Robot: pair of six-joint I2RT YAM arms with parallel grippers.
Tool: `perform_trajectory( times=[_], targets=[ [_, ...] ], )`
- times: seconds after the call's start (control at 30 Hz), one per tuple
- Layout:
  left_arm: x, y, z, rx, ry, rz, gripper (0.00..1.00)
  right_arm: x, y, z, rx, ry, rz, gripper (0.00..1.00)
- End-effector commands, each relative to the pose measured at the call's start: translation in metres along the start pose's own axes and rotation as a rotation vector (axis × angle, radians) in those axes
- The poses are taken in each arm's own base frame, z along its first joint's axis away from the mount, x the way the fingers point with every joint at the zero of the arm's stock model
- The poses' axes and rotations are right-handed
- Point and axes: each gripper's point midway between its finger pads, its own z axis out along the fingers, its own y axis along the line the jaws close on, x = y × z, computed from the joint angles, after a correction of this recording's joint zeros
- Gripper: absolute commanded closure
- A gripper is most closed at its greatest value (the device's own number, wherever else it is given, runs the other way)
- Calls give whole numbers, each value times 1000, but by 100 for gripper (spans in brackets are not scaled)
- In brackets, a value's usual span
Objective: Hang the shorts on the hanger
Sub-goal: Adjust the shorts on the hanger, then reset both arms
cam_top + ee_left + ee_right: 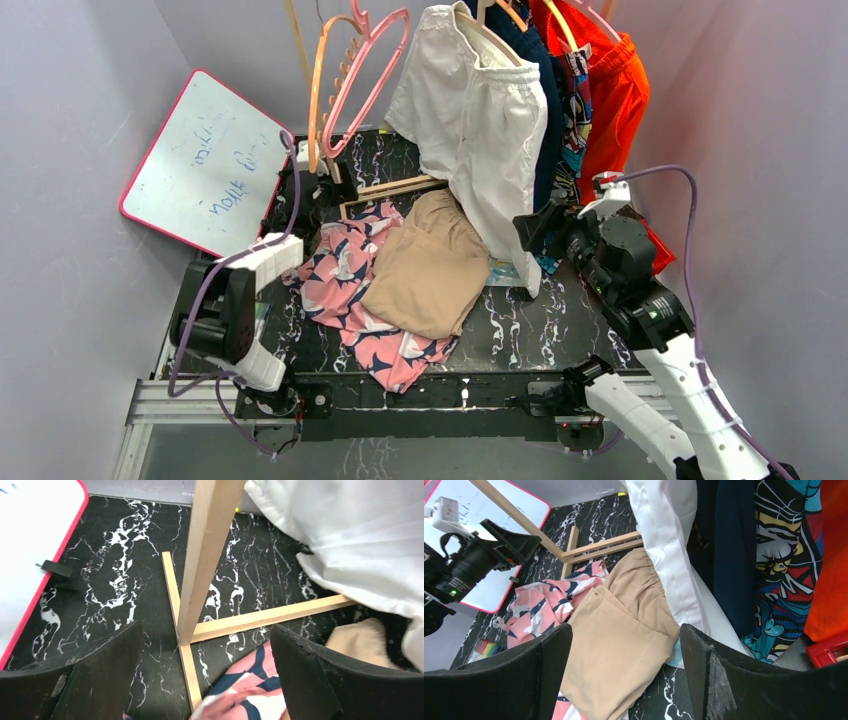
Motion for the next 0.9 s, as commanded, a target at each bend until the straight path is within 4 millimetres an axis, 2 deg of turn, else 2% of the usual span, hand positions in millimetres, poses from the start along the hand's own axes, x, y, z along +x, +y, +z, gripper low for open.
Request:
perform_trajectory(
  times=[0.0,0.13,0.23,0.4,0.47,0.6,0.67,0.77,0.87],
  targets=[
    [-48,1,-43,-14,-71,-33,2,-9,11,-18,-57,-4,-21,13],
    [-50,9,-83,-41,-40,-66,2,-13,14,-21,-74,-20,-38,13],
    [-42,20,-109,-99,-7,-125,2,-13,15,-19,-80,-25,-50,13],
    [-18,32,-148,-228,156,-316,2,-9,20,-10,-107,-5,-45,13],
    [-9,36,-162,-274,221,-340,2,-8,20,-5,-99,1,-26,13],
    [9,50,-188,-365,315,-342,2,-11,-6,9,72,-28,83,9],
    [16,58,-199,-420,329,-367,2,-10,-25,13,200,-49,157,4],
    [19,63,-212,-480,328,-445,2,-6,-51,15,360,-82,263,2],
    [20,61,-220,-474,324,-485,2,-3,-64,17,434,-105,301,2]
  ],
)
